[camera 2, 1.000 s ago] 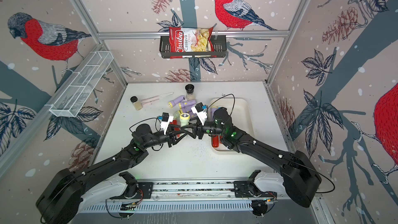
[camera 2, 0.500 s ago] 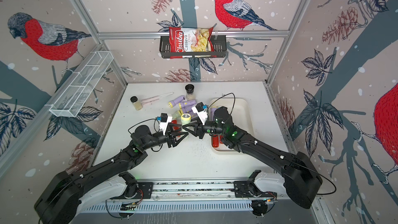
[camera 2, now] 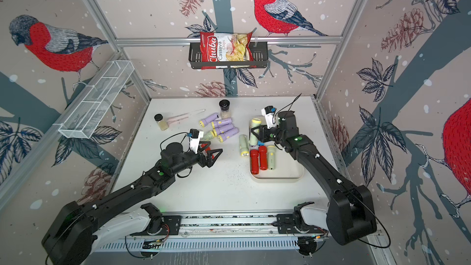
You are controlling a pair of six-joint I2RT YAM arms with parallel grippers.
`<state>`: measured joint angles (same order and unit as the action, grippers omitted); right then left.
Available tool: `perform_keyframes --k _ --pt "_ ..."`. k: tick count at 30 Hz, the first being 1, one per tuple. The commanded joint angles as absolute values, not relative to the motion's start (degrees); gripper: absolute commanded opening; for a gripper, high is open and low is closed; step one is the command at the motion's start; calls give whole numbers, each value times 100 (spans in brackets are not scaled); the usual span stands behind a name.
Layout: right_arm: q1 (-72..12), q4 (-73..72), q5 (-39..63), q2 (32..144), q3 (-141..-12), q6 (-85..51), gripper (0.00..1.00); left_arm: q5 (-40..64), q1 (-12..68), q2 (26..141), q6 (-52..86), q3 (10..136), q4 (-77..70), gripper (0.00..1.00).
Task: Put the flashlights into the storage boxes
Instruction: Place the flashlight at the storage box.
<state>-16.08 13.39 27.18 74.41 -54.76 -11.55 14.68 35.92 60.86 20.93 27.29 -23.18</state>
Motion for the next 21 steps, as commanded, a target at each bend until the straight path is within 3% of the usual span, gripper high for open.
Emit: perform_keyframes --k 1,5,21 --pt "-1210 2685 1994 7684 -5777 -743 30 1028 3595 6242 1962 2863 -2012 97" --pt "-1044 3271 1209 8112 -6065 -589 32 1029 3595 6522 1986 3105 -1744 97" --pt "-832 2989 1812 9877 -7231 -511 32 857 3595 6664 2028 3160 -1630 96"
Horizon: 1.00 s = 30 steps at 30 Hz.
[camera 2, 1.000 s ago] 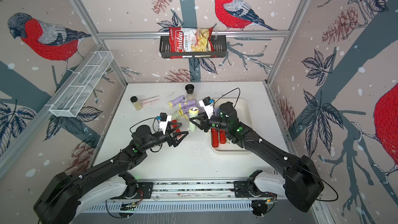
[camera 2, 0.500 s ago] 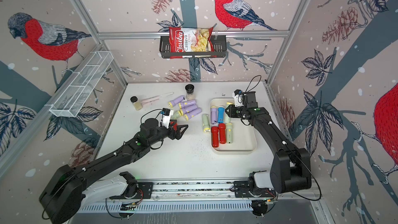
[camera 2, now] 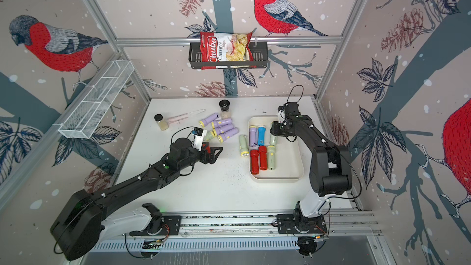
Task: Put the flashlights into the storage boxes
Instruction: Place the flashlight at the storage box.
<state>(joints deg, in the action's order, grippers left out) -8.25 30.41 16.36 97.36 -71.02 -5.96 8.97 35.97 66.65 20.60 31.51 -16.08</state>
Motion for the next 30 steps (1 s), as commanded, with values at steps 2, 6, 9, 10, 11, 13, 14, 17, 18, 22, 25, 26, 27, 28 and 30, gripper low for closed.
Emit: perform_keyframes --k 2,6,9,10,11,13,14,17,18,22,25,26,27,28,30 --pt "-837 2989 1828 10036 -7322 -510 32 853 3595 6697 2021 3173 -1634 97" --pt "-844 2962 1880 10360 -7438 -527 32 844 3592 6739 2000 3195 -1604 97" --pt "-844 2941 1881 10534 -7501 -553 33 817 3592 6748 1988 3193 -1594 96" --pt "-844 2927 1894 10591 -7519 -556 33 810 3595 6755 1985 3196 -1599 96" --pt "-844 2918 1915 10639 -7536 -562 33 800 3592 6763 1984 3198 -1604 97" --pt "-844 2906 1951 10732 -7558 -579 34 810 3595 6775 1984 3197 -1612 97" --pt "-844 2905 1959 10770 -7560 -589 35 813 3594 6790 1989 3199 -1622 97" --pt "-853 2886 1986 10858 -7559 -615 39 826 3594 6820 1995 3208 -1639 96" --pt "-853 2884 1987 10878 -7559 -620 41 834 3595 6837 1998 3208 -1660 96" --pt "-861 2813 2020 10924 -7550 -659 52 866 3589 6890 1995 3252 -1652 97" --pt "-857 2729 2063 10934 -7534 -716 56 844 3592 6923 2101 3286 -1659 97" --pt "-867 2706 2080 10934 -7526 -735 57 852 3595 6925 2144 3296 -1661 97" --pt "-871 2696 2092 10930 -7516 -747 58 885 3595 6942 2176 3291 -1698 96" --pt "-882 2681 2107 10927 -7516 -756 58 911 3594 6950 2210 3296 -1718 96" --pt "-896 2672 2109 10912 -7519 -758 59 899 3595 6973 2284 3322 -1684 96"
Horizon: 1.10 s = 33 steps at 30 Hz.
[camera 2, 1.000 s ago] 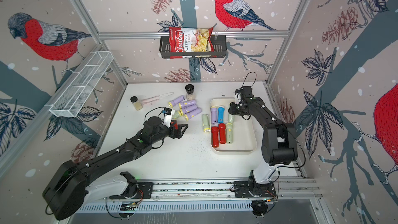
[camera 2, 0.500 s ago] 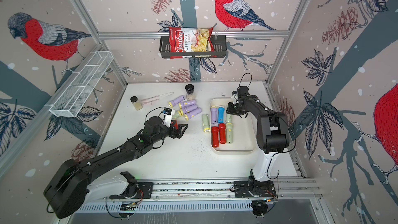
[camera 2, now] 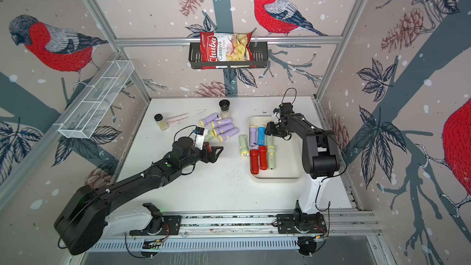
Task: Put the flashlights into the storage boxes
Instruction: Place the flashlight at the storage box.
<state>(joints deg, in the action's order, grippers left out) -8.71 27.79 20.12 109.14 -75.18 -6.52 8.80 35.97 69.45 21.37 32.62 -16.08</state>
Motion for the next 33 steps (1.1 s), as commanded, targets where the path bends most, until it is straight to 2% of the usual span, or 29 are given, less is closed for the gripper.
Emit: perform_keyframes --k 1,6,11,19,26,33 --pt "-909 2664 2105 10892 -7515 -764 60 888 3594 6982 2319 3340 -1647 96" --pt "-927 2644 2027 10624 -7489 -776 61 766 3593 7009 2518 3470 -1357 94" --pt "-1043 2427 1762 9906 -7285 -807 63 421 3595 7031 2758 3778 -587 90" --pt "-2222 669 1071 8257 -5705 -1288 63 -216 3586 7238 3174 4074 474 86" --pt "-3176 -524 600 7357 -4682 -1965 63 -615 3586 8061 3263 4711 1358 84" --pt "-3421 -908 587 7205 -4368 -2209 64 -546 3586 9072 3295 5240 1518 70"
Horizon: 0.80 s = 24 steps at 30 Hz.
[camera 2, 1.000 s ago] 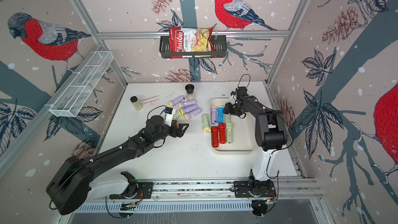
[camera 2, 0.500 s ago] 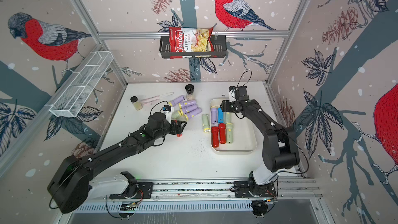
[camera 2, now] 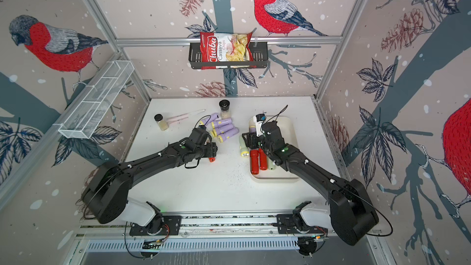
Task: Put the flashlights into the storage boxes
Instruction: Place the flashlight at the storage box, then pick up the flashlight from the center of the board.
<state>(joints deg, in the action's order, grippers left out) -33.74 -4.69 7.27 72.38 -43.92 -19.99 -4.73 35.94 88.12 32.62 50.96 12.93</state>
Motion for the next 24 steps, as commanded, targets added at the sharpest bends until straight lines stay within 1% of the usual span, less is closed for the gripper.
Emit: perform_keyframes --k 1,10,14,18,19,20,24 --pt "-3427 -891 579 7211 -4366 -2204 64 -577 3586 9179 3309 5296 1558 70" --pt "-3454 -885 549 7205 -4197 -2145 64 -756 3586 9912 3442 5607 1770 69" --pt "-3453 -905 512 7207 -4131 -2137 64 -751 3585 10094 3428 5675 1852 61" --pt "-3453 -957 492 7207 -4096 -2136 63 -654 3586 10057 3391 5623 1833 47" --pt "-3454 -973 492 7204 -4090 -2138 63 -618 3586 10003 3378 5580 1778 40" --pt "-3454 -997 492 7067 -4083 -2139 63 -581 3586 9919 3368 5517 1718 36" --pt "-3454 -1119 509 6978 -4026 -2121 63 -513 3591 9481 3316 5226 1459 30"
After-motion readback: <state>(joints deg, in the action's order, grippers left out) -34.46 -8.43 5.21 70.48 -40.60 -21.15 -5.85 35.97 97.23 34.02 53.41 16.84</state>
